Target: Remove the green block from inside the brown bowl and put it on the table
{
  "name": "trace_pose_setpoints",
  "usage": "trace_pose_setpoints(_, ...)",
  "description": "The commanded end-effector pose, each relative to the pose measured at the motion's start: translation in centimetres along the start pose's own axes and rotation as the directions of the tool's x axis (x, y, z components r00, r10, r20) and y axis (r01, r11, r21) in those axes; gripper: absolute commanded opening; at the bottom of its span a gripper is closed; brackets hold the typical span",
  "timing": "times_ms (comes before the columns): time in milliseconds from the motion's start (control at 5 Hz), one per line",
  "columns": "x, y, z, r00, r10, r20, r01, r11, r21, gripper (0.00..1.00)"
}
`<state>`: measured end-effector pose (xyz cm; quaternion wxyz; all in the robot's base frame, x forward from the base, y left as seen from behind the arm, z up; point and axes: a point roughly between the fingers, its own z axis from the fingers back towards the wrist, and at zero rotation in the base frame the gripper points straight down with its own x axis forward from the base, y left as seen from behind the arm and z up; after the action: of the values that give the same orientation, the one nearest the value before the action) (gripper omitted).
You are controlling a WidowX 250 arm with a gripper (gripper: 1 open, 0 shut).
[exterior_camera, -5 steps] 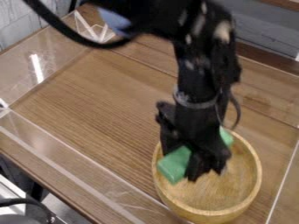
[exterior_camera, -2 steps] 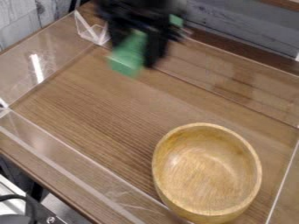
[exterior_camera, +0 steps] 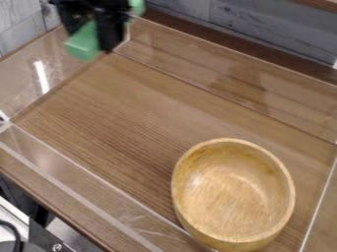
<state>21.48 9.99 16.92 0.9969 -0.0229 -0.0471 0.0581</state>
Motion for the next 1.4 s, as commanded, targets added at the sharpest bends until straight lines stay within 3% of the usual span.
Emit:
trace_pose_setpoints(0,0.4,0.1,0.2,0.999,-0.020,0.046,0.019,1.000,0.022,0.00)
trace_pose_setpoints(800,-0.5,-2.0,-4.5,0.997,-0.080,0.018,0.080,0.997,0.017,0.00)
trace_pose_setpoints(1200,0.7,-0.6,-7.8,0.996,-0.087,0.023,0.086,0.996,0.027,0.00)
